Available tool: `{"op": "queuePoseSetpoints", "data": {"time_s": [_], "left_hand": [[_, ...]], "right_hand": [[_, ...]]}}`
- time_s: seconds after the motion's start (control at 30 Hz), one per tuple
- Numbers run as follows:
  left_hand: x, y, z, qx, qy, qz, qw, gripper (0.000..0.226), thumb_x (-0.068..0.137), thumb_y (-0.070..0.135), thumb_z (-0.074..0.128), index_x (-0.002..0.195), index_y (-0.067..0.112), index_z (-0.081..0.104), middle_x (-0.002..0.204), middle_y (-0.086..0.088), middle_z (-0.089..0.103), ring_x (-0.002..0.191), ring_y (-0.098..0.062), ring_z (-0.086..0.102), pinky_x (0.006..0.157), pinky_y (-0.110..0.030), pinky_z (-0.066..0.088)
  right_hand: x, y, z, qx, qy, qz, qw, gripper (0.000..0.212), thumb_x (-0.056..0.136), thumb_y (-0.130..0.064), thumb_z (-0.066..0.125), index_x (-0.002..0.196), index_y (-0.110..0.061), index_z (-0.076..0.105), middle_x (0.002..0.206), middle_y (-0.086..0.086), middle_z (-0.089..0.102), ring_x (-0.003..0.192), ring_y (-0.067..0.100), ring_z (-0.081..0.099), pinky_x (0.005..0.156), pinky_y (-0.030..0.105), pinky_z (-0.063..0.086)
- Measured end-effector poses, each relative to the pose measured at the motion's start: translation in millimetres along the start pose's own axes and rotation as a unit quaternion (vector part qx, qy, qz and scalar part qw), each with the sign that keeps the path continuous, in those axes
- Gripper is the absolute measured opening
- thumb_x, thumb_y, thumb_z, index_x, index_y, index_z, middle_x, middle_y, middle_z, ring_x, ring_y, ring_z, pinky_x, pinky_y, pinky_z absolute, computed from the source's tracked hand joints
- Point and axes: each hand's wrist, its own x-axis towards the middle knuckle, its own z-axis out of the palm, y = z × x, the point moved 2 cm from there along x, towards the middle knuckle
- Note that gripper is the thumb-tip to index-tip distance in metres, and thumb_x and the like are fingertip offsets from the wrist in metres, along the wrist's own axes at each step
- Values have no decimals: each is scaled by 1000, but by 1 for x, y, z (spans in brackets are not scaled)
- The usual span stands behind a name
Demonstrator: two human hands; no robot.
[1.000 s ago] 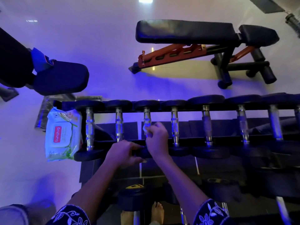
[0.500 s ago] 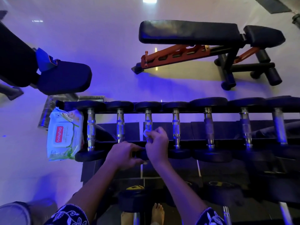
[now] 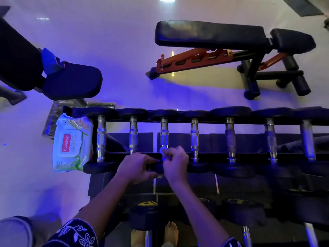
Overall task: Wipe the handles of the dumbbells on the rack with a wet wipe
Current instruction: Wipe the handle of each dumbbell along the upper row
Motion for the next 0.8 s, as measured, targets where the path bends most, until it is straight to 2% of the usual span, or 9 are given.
{"op": "queuePoseSetpoints", "data": {"time_s": [0.07, 0.13, 0.17, 0.27, 0.4, 0.5, 0.57, 0.67, 0.8], "left_hand": [[0, -1, 1, -6, -3, -1, 1000, 65, 69, 74, 65, 126, 43, 62, 109, 14, 71, 100, -9, 64, 79, -26, 47], [0, -2, 1, -4, -6, 5, 1000, 67, 68, 76, 63, 126, 43, 61, 107, 14, 72, 98, -9, 64, 79, -26, 48], [1, -2, 2, -3, -5, 7, 1000, 67, 68, 77, 62, 127, 43, 61, 106, 14, 72, 97, -8, 64, 79, -26, 49], [0, -2, 2, 2, -2, 10, 1000, 67, 69, 77, 62, 126, 43, 61, 104, 16, 72, 96, -7, 64, 79, -25, 49], [0, -1, 2, 0, 1, 11, 1000, 66, 69, 76, 64, 127, 43, 61, 109, 15, 71, 98, -7, 64, 80, -25, 48], [2, -1, 2, 2, 2, 10, 1000, 65, 69, 74, 64, 126, 43, 61, 109, 13, 72, 97, -9, 64, 79, -26, 48], [2, -2, 3, 3, 5, 10, 1000, 64, 70, 74, 65, 126, 43, 62, 108, 13, 72, 97, -9, 64, 79, -26, 48], [1, -3, 3, 6, 6, 12, 1000, 64, 70, 74, 64, 126, 44, 61, 108, 15, 71, 98, -8, 64, 77, -25, 46], [1, -3, 2, 1, 11, 12, 1000, 65, 69, 76, 64, 125, 44, 62, 109, 15, 71, 98, -8, 64, 78, -26, 48]], "right_hand": [[19, -4, 0, 15, 25, 22, 999, 26, 76, 10, 62, 93, -5, 74, 88, 9, 64, 76, 12, 57, 67, 1, 39], [49, -10, 0, 28, 53, 25, 998, 26, 74, 9, 62, 90, -7, 75, 85, 10, 70, 78, 18, 63, 70, 16, 47], [66, -13, 0, 32, 53, 33, 998, 26, 74, 7, 61, 90, -8, 76, 84, 9, 71, 78, 19, 64, 68, 20, 46], [91, -20, -5, 44, 32, 41, 998, 25, 74, 7, 59, 88, -6, 75, 81, 9, 73, 76, 18, 65, 60, 13, 35], [48, -5, -10, 30, 16, 28, 999, 22, 77, 3, 65, 94, -7, 75, 86, 6, 74, 79, 12, 66, 69, 7, 39], [13, 8, -10, -14, 24, 26, 999, 25, 80, 2, 63, 100, -10, 73, 92, 4, 74, 84, 13, 66, 75, 12, 42], [19, 8, -8, -28, 23, 29, 999, 27, 79, 2, 61, 99, -11, 73, 92, 4, 73, 85, 16, 66, 74, 16, 44], [53, -1, -7, 9, 16, 36, 999, 27, 78, 5, 58, 96, -8, 74, 90, 8, 74, 84, 20, 67, 72, 19, 45], [76, 2, -4, 62, -5, 86, 994, 23, 78, 5, 58, 88, -9, 73, 85, 5, 73, 80, 17, 66, 65, 20, 42]]}}
